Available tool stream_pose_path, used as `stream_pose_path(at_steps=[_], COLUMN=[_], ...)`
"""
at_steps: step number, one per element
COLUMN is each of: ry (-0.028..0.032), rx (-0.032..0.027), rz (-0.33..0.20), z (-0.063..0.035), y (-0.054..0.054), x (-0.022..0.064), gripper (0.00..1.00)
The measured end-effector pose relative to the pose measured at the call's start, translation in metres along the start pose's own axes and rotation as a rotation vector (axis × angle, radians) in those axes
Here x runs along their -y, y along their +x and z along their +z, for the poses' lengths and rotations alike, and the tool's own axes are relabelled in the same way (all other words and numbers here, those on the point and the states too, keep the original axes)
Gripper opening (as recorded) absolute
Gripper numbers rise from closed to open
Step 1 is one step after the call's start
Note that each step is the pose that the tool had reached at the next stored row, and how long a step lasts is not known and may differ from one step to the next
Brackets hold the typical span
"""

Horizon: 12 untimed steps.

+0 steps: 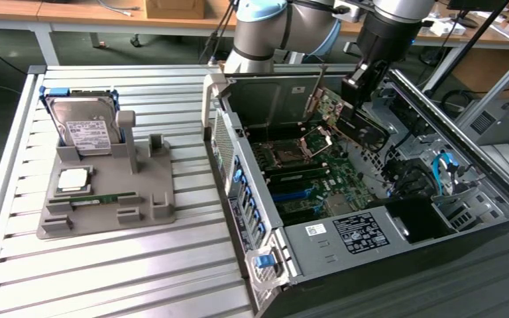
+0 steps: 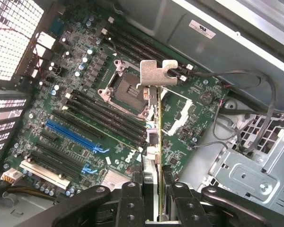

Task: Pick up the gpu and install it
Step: 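Insert the gpu into the slot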

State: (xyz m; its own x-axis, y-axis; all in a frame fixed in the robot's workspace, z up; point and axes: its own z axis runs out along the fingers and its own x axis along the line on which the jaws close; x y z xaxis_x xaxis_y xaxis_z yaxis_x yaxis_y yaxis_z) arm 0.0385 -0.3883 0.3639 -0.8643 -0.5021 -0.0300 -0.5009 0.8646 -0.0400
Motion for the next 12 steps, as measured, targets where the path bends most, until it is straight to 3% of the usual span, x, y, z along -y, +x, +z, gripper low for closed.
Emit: stream_pose_path(at_steps=[12], ry=[-0.0011], rx=[0.0015], rz=[-0.038], z=[0.0], y=[0.0], x=[0.0], gripper=[0.27])
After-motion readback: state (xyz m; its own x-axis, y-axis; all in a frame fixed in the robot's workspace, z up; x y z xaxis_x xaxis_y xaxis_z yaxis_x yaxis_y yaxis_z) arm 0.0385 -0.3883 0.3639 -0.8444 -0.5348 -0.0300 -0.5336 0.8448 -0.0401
